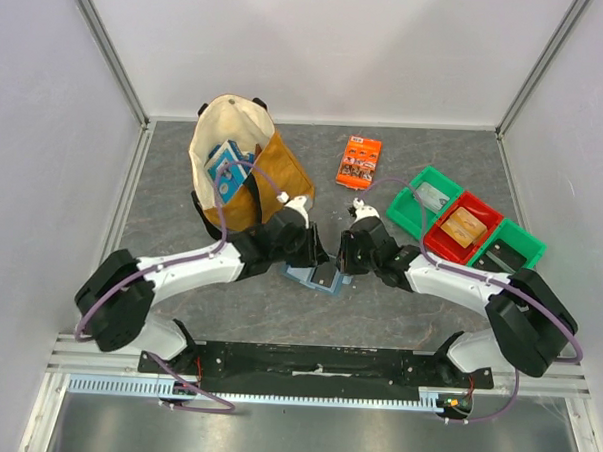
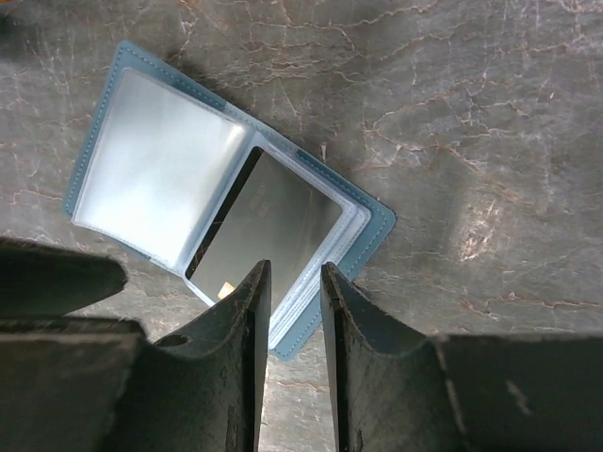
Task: Take the credit cards out of the card holder
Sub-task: Remove the credit card from the card holder.
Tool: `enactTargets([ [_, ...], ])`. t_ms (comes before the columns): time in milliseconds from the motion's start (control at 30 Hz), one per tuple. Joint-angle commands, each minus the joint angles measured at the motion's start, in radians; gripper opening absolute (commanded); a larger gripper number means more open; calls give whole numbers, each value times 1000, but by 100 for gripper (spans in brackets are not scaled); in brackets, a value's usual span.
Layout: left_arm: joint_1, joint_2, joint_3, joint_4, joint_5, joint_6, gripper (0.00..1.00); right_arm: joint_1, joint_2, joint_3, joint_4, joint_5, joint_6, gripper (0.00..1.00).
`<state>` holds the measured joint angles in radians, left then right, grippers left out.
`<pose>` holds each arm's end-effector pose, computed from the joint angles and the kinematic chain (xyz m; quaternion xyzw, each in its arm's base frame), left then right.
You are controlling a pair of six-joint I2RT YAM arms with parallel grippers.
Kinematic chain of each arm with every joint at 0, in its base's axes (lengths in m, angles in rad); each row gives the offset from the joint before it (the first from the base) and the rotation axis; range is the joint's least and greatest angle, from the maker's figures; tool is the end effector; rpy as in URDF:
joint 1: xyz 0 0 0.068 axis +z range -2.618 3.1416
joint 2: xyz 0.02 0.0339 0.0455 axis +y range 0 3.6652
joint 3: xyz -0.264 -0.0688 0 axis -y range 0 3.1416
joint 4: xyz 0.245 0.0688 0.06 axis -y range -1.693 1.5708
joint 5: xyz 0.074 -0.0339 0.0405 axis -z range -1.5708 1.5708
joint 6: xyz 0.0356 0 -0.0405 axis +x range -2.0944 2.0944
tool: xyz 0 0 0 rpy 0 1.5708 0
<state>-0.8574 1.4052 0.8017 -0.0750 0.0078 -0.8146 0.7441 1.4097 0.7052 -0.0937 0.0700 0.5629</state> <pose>0.1945 -0.2252 0.2155 0.0210 0.9019 -0.3225 0.2867 0.2074 0.1876 0.1827 -0.0706 0.9231 0.2032 0.3187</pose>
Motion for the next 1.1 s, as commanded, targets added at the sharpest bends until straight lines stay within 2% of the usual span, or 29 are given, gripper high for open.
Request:
enactTargets([
  [0, 6, 118, 99, -101, -37, 181, 38, -2, 2, -50, 121, 36, 98, 34],
  [167, 6, 196, 113, -129, -101, 210, 37, -14, 44, -79, 173, 11, 121, 33],
  [333, 4, 224, 68, -118, -88, 175, 36, -18, 84, -115, 227, -15, 124, 31],
  [467, 4, 219, 10, -92, -20, 102, 36, -37, 97, -119, 238, -29, 53, 29],
  [600, -18, 198, -80, 22, 101, 3, 36, -71, 100, -104, 236, -67, -63, 29],
  [667, -41, 199, -94, 46, 118, -26, 36, -83, 116, -78, 217, -110, -115, 29],
  [800, -63, 172, -98, 64, 97, -63, 36, -88, 132, -27, 166, -142, -169, 29],
  [1067, -52, 52, -128, 70, -54, -132, 36, -91, 48, -26, 141, -159, -144, 29],
])
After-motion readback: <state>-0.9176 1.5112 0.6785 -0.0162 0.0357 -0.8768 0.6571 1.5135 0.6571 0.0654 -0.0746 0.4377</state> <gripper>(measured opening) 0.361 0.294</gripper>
